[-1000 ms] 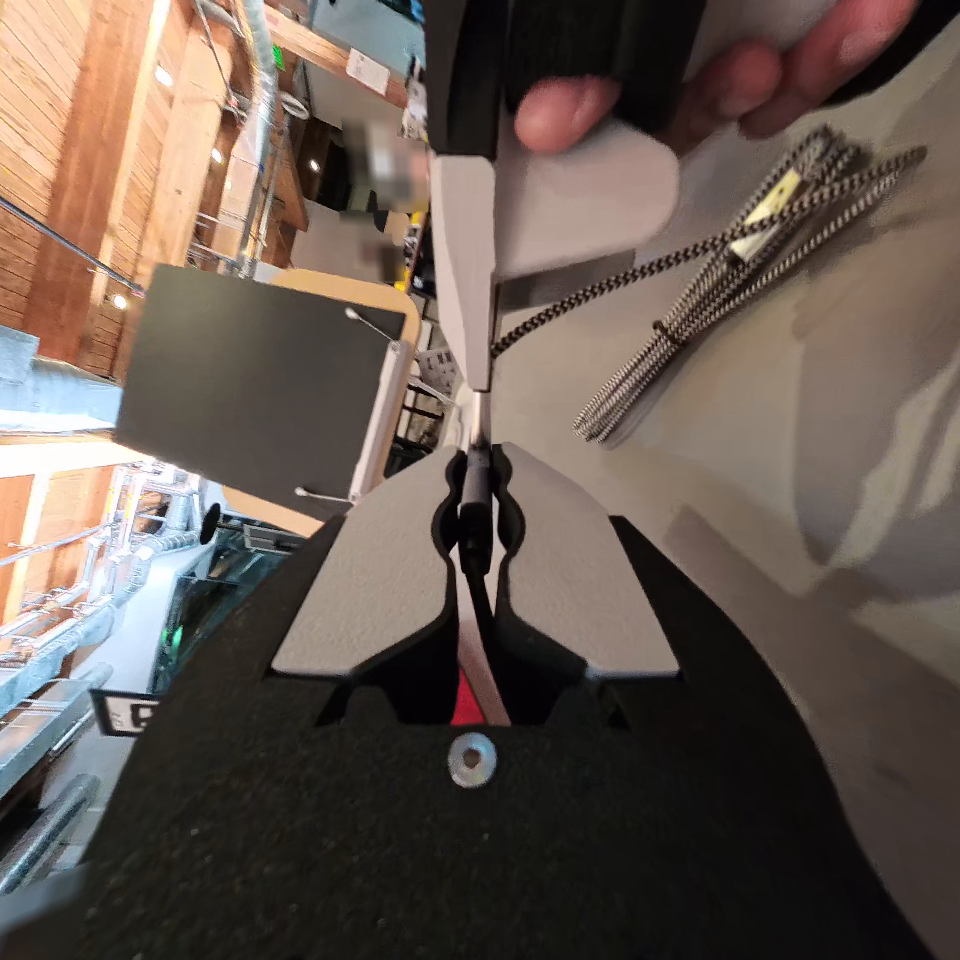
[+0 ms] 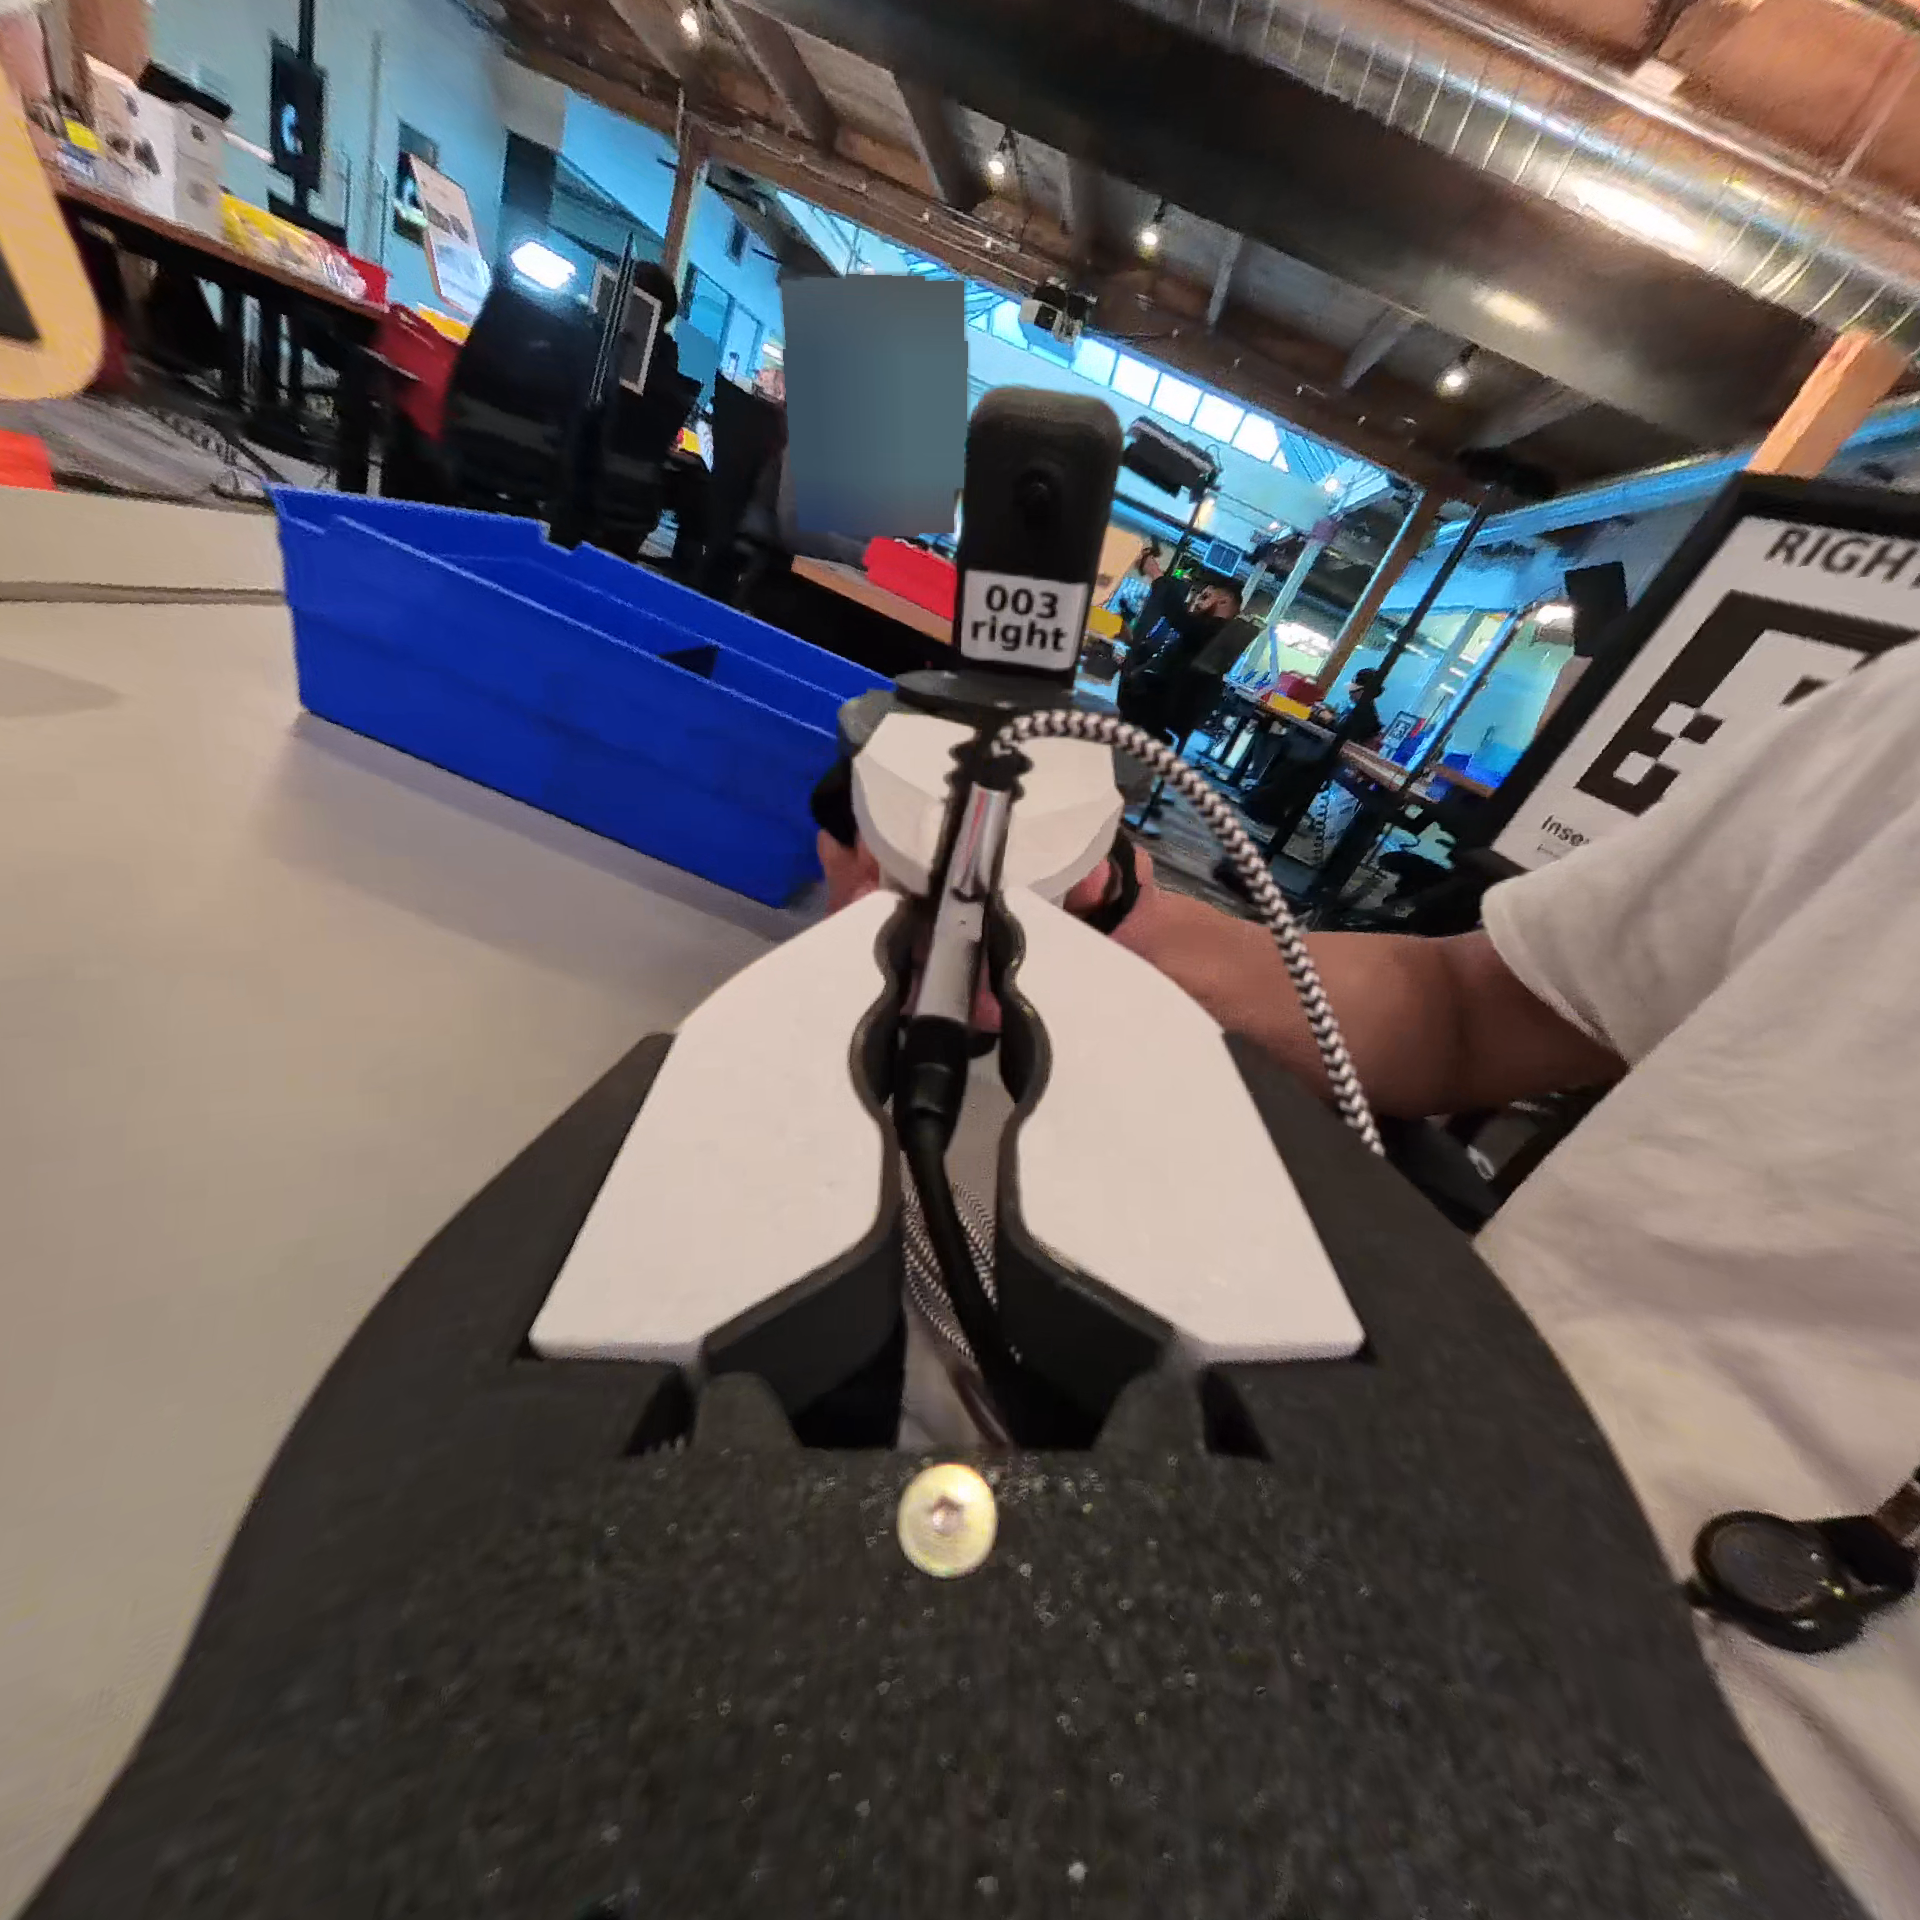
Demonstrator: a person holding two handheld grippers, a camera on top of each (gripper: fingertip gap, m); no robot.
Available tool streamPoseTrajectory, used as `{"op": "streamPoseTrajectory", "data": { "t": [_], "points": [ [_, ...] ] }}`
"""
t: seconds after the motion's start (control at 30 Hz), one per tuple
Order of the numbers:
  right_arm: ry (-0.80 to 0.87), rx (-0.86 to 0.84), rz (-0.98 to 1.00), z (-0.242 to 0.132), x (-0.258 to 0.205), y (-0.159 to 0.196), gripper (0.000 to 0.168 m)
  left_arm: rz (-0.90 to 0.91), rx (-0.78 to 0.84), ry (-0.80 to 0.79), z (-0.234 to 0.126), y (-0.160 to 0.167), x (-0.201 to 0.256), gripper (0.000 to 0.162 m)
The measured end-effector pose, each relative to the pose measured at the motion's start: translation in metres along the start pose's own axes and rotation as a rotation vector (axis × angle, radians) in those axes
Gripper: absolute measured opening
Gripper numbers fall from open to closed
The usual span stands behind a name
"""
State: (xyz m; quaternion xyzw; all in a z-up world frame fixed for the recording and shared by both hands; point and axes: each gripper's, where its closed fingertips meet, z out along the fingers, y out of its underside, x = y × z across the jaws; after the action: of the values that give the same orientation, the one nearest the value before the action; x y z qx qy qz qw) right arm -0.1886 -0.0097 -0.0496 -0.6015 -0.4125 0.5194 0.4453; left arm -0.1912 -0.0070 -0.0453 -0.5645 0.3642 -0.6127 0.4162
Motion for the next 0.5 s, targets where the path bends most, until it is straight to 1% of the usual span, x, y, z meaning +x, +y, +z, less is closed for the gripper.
{"op": "streamPoseTrajectory", "data": {
  "t": [0.03,0.07,0.1,0.13,0.23,0.33,0.5],
  "points": [
    [0.021,-0.002,-0.004,-0.003,0.002,-0.003,0.009,-0.002,0.006,-0.020,-0.002,-0.002,-0.004,0.019],
    [0.046,0.006,-0.015,-0.007,0.005,-0.008,0.009,0.011,0.020,-0.051,-0.005,-0.005,-0.009,0.031],
    [0.063,0.011,-0.023,-0.014,0.008,-0.014,0.009,0.025,0.040,-0.087,-0.010,-0.010,-0.014,0.039],
    [0.085,0.014,-0.027,-0.022,0.012,-0.022,0.010,0.039,0.063,-0.123,-0.016,-0.015,-0.019,0.044],
    [0.219,0.045,-0.074,-0.059,0.033,-0.059,0.010,0.088,0.098,-0.229,-0.038,-0.026,-0.032,0.039],
    [0.402,0.057,-0.135,-0.104,0.060,-0.113,0.009,0.126,0.098,-0.306,-0.055,-0.029,-0.039,0.029],
    [0.701,0.036,-0.329,-0.185,0.091,-0.214,0.009,0.149,0.086,-0.318,-0.061,-0.030,-0.034,0.019]
  ]
}}
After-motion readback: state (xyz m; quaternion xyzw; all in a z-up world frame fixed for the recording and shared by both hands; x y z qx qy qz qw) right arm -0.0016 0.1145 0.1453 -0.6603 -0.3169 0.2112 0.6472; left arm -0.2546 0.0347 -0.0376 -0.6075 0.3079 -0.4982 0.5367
